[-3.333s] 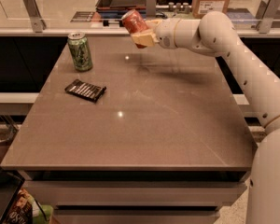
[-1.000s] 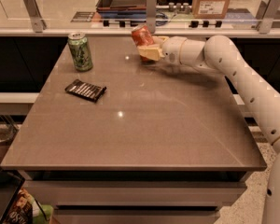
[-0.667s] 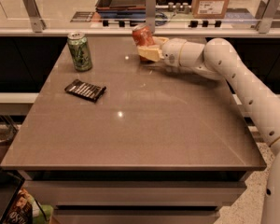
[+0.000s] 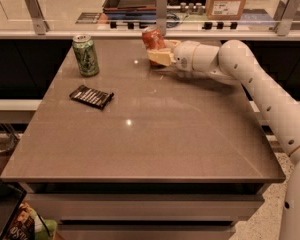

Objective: Place coke can upright

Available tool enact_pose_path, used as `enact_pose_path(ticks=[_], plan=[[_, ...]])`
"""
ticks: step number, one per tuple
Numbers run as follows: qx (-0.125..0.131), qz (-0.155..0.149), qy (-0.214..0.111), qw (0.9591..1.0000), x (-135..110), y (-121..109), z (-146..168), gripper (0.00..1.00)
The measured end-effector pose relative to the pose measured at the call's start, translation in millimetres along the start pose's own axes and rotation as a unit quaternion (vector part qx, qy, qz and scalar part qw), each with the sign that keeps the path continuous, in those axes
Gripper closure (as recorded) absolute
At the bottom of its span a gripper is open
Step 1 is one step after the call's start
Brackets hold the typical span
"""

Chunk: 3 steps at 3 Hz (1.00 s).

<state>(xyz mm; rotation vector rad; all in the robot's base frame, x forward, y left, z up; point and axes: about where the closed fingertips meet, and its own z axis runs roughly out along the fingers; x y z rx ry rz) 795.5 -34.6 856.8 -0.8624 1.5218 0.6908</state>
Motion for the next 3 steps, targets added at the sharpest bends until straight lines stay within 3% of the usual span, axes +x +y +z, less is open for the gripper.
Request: enact_pose_path(ticks=[1, 2, 3], plan=[[0.0, 0.0, 0.0, 1.0, 0.0, 0.0, 0.0, 1.0], [0.0, 0.0, 0.0, 1.0, -0.3, 0.1, 0.1, 0.84], [0.0, 0.0, 0.0, 1.0, -0.5, 0.1, 0.1, 0.61]])
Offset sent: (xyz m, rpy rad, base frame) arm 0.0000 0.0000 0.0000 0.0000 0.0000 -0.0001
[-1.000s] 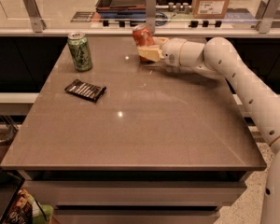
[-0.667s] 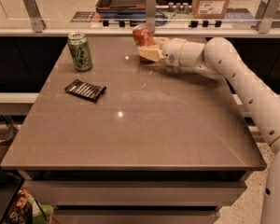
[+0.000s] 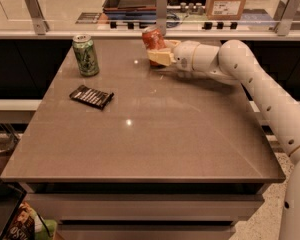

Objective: Place coke can upright

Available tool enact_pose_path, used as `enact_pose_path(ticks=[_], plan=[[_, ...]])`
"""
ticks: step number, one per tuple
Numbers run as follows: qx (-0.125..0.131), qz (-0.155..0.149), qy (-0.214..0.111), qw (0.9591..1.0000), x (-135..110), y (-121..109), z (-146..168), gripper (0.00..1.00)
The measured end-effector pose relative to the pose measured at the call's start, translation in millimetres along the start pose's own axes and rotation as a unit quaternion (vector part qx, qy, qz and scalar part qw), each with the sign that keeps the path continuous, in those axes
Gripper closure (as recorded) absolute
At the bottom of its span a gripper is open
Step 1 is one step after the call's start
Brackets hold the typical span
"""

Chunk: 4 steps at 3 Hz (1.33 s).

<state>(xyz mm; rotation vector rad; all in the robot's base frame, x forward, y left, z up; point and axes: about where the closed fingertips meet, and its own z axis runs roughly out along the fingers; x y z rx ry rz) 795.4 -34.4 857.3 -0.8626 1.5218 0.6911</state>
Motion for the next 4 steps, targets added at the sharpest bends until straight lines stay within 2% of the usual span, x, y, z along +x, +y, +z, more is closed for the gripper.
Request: enact_pose_path(ticks=[2, 3, 4], plan=[[-0.005, 0.0, 0.0, 1.0, 0.1, 4.2, 5.6, 0.14], [-0.007, 0.001, 0.0, 1.0, 0.1, 6.3, 8.4, 0.0], [-0.007, 0.001, 0.0, 1.0, 0.1, 6.4, 8.5, 0.0]])
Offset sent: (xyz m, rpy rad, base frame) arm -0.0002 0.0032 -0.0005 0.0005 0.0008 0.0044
